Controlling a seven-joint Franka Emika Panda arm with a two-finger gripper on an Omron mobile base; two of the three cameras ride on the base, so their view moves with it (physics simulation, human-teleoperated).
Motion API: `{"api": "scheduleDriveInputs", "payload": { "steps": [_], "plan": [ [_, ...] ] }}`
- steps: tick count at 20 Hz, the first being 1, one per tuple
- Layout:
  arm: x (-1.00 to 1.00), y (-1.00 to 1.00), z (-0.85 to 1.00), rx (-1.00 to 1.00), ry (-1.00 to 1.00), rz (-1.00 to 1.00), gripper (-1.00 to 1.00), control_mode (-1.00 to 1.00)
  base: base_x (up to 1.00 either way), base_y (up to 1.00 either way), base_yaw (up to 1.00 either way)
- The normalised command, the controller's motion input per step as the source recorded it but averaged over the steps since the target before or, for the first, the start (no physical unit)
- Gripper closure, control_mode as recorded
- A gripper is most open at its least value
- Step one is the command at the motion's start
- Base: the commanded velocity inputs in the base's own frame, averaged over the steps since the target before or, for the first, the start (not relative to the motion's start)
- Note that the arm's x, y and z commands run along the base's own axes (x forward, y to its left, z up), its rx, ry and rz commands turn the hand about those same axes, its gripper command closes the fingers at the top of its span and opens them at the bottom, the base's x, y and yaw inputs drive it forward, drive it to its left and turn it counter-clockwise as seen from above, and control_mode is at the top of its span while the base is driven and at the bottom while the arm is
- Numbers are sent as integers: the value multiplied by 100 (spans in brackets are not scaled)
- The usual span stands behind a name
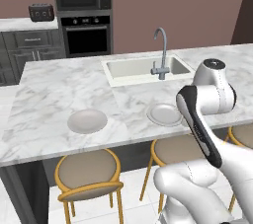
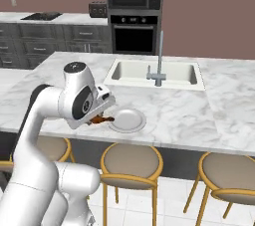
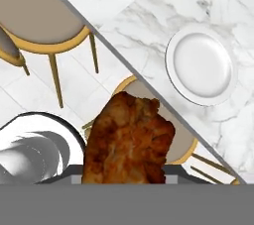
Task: Take the chicken drumsticks from the pan and place one on each plate on the dining counter.
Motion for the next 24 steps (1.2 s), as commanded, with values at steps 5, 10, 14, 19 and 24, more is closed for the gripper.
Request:
{"api": "scheduleDriveInputs", "payload": {
  "steps": [5, 10, 14, 19, 24],
  "plan": [
    [66, -9, -16, 0, 4, 0, 100, -100, 0, 0, 0],
    [69, -14, -78, 0, 3, 1, 100, -100, 0, 0, 0],
    [68, -10, -92, -1, 3, 2, 100, -100, 0, 0, 0],
    [62, -19, -58, 0, 2, 4, 100, -100, 0, 0, 0],
    [68, -33, -31, 0, 0, 7, 100, -100, 0, 0, 0]
  ]
}}
